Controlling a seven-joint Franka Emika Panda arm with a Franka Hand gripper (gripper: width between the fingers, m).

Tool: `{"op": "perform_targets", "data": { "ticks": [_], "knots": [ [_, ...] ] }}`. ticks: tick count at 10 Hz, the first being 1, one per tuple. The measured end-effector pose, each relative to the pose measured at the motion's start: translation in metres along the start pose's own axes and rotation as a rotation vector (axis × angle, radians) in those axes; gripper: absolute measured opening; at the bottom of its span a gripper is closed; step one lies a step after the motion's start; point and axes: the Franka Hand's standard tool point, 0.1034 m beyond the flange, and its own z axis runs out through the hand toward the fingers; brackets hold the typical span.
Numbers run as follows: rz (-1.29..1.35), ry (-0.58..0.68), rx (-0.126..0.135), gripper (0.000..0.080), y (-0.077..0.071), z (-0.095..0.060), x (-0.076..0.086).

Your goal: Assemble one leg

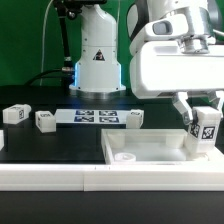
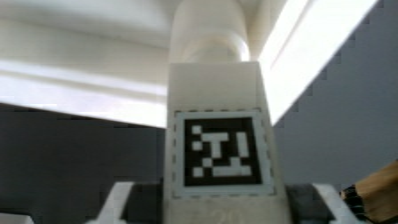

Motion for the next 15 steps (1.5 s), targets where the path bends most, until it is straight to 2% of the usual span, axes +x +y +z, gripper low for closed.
{"op": "perform_targets", "data": {
  "ticks": [5,7,8,12,15],
  "knots": [
    [-0.014,0.005,-0.001,0.0292,0.0,0.003,-0.002],
    [-0.017,0.004,-0.001,0.0603,0.0,0.003,-0.002],
    [-0.018,0.004,-0.001,0.0635,0.0,0.003,-0.002],
    [-0.03,0.001,-0.002,0.0649,0.002,0.003,-0.003],
    [-0.051,-0.021,-0.005,0.0649,0.007,-0.011,0.007]
  ]
}}
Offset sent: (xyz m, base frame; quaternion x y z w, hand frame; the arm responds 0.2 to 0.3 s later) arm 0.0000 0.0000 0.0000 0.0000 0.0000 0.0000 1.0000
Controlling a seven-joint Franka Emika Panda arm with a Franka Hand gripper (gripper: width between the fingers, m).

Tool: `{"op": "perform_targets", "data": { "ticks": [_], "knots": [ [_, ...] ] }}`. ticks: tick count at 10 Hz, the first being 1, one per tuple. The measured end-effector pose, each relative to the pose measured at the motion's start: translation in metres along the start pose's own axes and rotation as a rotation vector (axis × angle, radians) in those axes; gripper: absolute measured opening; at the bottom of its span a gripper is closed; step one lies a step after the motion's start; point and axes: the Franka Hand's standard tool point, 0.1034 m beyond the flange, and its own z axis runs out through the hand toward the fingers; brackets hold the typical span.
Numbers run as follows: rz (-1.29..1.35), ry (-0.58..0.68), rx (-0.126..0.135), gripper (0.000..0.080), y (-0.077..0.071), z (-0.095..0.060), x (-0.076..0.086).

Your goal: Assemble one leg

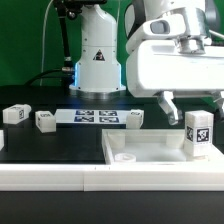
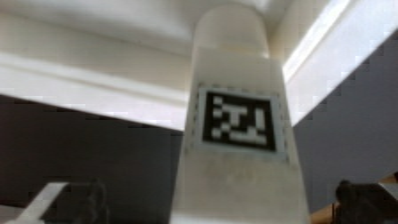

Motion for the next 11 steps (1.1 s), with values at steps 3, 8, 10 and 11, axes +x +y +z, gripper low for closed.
{"op": "perform_targets", "data": {
  "ticks": [3,8,10,11],
  "knots": [
    [0.0,-0.115,0.02,0.0649,0.0001,-0.0009,0.001],
    [0.01,-0.422,0.07,0.0649,0.0039,0.0038,0.0043],
    [0.024,-0.52,0.085,0.0649,0.0024,0.0038,0.0006],
    [0.026,-0.492,0.079,0.0649,0.0023,0.0061,0.0024]
  ]
}}
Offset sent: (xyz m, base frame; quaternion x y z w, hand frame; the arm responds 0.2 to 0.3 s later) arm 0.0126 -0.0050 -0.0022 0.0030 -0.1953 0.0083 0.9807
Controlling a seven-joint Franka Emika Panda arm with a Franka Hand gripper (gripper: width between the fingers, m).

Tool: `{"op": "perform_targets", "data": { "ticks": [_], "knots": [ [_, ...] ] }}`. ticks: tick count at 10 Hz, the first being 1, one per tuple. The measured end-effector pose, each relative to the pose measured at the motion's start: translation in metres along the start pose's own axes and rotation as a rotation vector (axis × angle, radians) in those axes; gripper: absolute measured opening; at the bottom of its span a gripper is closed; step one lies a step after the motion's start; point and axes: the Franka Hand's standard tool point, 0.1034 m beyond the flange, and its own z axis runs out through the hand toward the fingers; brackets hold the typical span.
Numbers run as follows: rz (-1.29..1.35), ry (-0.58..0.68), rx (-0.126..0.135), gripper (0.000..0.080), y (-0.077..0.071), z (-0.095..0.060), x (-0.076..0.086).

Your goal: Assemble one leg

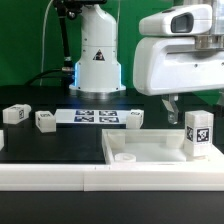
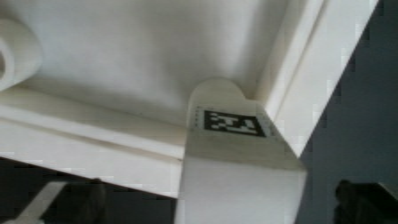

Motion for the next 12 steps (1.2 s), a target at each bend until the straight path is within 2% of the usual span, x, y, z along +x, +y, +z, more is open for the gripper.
{"op": "perform_targets", "data": {
  "ticks": [1,2,3,4,5,8,12],
  "knots": [
    [0.0,0.002,0.0,0.0649,-0.0002,0.001,-0.0006],
    [-0.001,0.002,0.0,0.0501,-0.0001,0.0009,-0.0005],
    [-0.001,0.002,0.0,0.0501,-0.0001,0.0011,-0.0006],
    [-0.001,0.002,0.0,0.0363,-0.0002,0.0011,-0.0006],
    [0.002,0.002,0.0,0.0292,-0.0003,0.0009,-0.0004],
    [0.065,0.003,0.001,0.0292,-0.0008,0.0011,-0.0001],
    [0.525,0.003,-0.003,0.0292,-0.0044,0.0015,0.0026]
  ]
}}
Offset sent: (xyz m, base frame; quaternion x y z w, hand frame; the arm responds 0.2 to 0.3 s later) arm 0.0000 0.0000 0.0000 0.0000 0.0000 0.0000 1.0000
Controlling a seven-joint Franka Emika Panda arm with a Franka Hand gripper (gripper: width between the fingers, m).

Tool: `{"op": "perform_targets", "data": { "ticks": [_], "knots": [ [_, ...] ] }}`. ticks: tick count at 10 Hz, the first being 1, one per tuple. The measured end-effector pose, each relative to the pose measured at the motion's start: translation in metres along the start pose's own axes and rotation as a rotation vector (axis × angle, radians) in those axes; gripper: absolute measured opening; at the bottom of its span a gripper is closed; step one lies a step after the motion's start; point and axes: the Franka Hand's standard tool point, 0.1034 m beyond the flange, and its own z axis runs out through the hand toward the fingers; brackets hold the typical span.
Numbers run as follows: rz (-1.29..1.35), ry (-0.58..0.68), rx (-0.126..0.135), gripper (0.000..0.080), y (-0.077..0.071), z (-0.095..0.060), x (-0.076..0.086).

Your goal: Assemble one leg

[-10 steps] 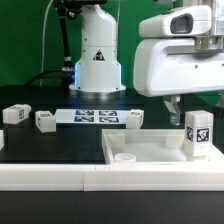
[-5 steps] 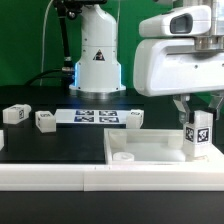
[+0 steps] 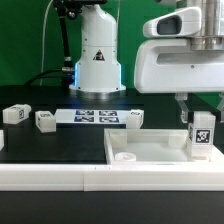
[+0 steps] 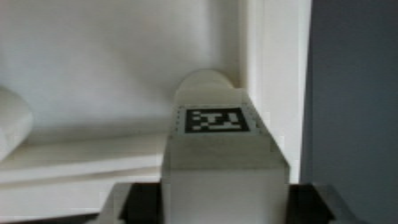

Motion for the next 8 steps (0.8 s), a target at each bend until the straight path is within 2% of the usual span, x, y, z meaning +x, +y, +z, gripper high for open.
{"op": "perform_targets", "data": {
  "ticks": [3,8],
  "knots": [
    [0.357,0.006,-0.02,0.0292,-0.0018,0.0005,-0.0018],
    [0.72,0.008,-0.015,0.0292,-0.0014,0.0003,-0.002]
  ]
}}
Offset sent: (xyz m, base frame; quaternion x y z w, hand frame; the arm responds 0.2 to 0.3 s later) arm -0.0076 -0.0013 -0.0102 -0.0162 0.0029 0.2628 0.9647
